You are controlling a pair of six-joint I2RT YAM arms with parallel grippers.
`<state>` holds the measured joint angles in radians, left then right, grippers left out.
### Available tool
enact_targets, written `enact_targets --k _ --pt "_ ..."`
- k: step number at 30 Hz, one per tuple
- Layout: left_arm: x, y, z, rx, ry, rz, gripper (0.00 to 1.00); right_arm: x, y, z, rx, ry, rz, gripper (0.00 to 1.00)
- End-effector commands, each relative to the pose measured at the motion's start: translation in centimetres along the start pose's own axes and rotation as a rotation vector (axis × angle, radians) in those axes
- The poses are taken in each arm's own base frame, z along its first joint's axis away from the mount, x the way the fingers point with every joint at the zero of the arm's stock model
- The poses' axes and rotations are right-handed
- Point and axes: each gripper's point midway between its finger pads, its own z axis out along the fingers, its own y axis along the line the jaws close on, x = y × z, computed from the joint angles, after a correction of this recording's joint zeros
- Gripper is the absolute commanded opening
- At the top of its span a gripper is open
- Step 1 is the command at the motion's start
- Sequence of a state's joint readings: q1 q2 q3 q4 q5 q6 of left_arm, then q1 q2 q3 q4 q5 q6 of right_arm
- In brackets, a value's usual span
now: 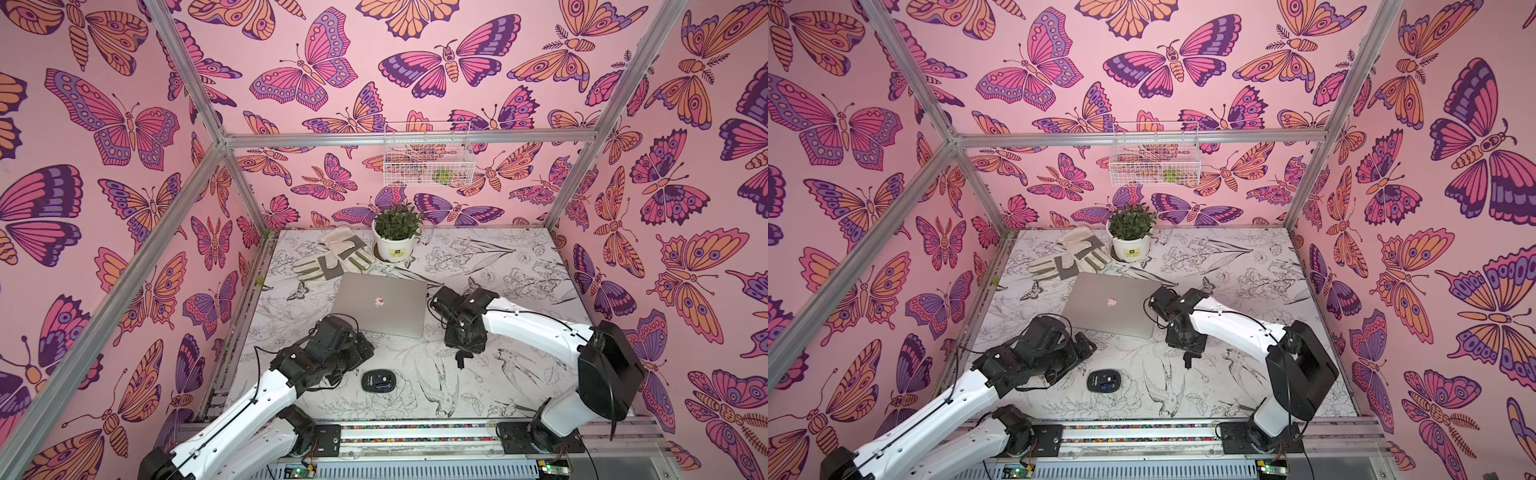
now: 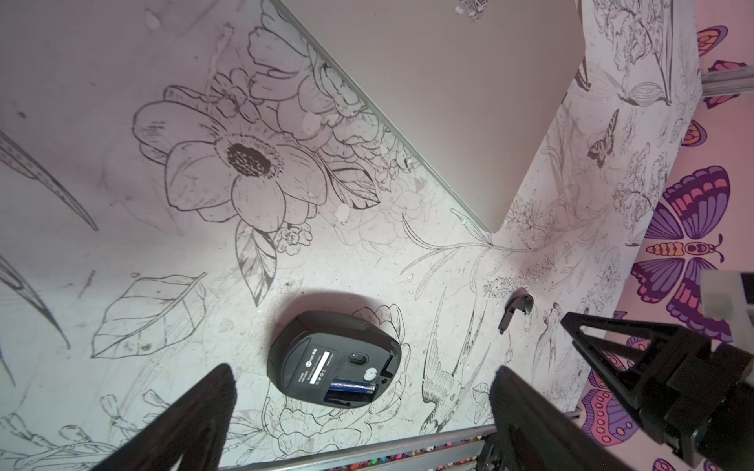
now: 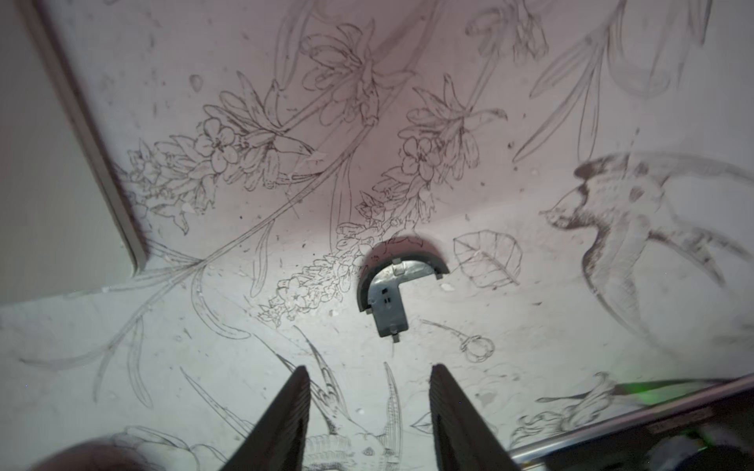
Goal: Insert the wireless mouse receiver into the laptop
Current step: Pick up the lid from the center of the board.
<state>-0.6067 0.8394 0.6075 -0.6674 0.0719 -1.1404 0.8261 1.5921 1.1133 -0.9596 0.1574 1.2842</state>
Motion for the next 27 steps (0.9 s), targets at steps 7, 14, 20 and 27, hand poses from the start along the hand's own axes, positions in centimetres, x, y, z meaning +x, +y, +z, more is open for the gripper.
enact_targets --k 7,14,20,27 --pt "-1.4 0.5 -1.2 -0.013 -0.075 0.001 1.00 -1.2 0.3 -1.0 0.072 -0.118 0.582 0.35" --pt "-2.2 0.9 -1.7 -0.028 -0.111 0.006 1.00 -0.5 -1.9 1.0 0.179 -0.081 0.760 0.34" --pt "-2.3 0.9 -1.1 -0.058 -0.091 0.016 1.00 -0.4 -2.1 2.9 0.184 -0.021 0.834 0.38" --pt "-2.5 0.9 -0.6 -0.085 -0.076 0.025 1.00 -0.9 -1.4 4.4 0.182 0.016 0.867 0.38"
